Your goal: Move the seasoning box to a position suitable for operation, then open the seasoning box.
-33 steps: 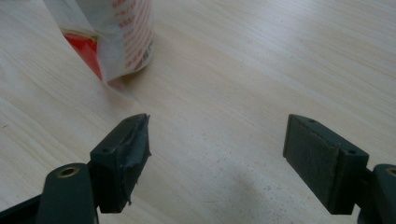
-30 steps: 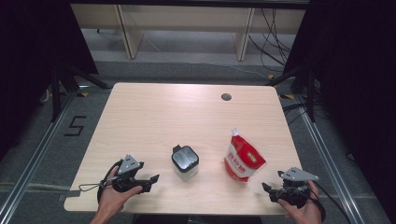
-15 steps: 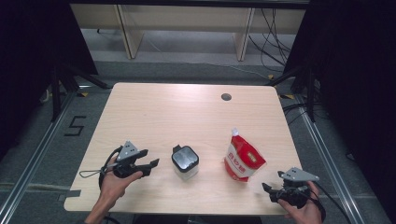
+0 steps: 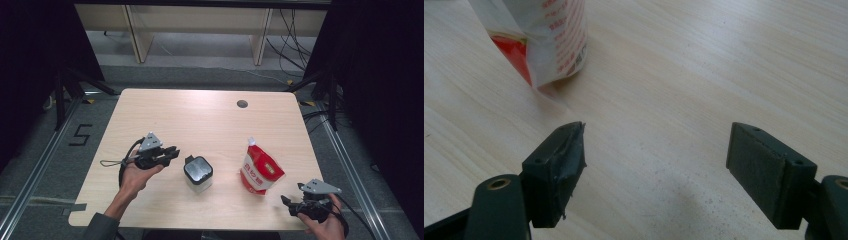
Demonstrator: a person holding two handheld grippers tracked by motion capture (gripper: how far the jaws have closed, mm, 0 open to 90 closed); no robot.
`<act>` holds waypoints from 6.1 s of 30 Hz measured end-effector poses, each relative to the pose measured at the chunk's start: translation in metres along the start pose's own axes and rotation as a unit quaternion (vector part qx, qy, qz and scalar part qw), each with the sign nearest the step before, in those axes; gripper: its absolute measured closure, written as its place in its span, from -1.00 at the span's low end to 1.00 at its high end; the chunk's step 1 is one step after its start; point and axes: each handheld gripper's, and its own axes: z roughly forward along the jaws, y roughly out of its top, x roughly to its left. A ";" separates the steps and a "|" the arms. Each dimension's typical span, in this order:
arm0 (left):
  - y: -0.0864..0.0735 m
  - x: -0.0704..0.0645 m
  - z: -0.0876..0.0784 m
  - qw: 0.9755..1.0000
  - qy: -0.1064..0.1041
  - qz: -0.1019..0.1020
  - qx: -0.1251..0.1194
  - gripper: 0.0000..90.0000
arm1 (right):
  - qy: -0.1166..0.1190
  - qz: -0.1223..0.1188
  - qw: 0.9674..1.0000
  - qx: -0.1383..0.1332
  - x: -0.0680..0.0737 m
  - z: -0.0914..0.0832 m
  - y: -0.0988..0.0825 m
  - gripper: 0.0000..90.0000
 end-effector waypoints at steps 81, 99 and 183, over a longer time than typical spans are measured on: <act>-0.047 0.010 0.014 0.988 -0.120 0.090 0.039 0.55 | 0.014 -0.023 1.000 -0.004 0.005 -0.001 0.000 -0.47; -0.056 -0.016 -0.002 0.982 -0.141 0.116 0.049 0.61 | 0.042 -0.029 0.999 -0.006 0.018 -0.005 0.001 -0.45; -0.018 -0.071 -0.026 0.990 -0.106 0.095 0.006 0.98 | 0.133 -0.123 0.982 -0.048 0.066 -0.004 0.012 -0.16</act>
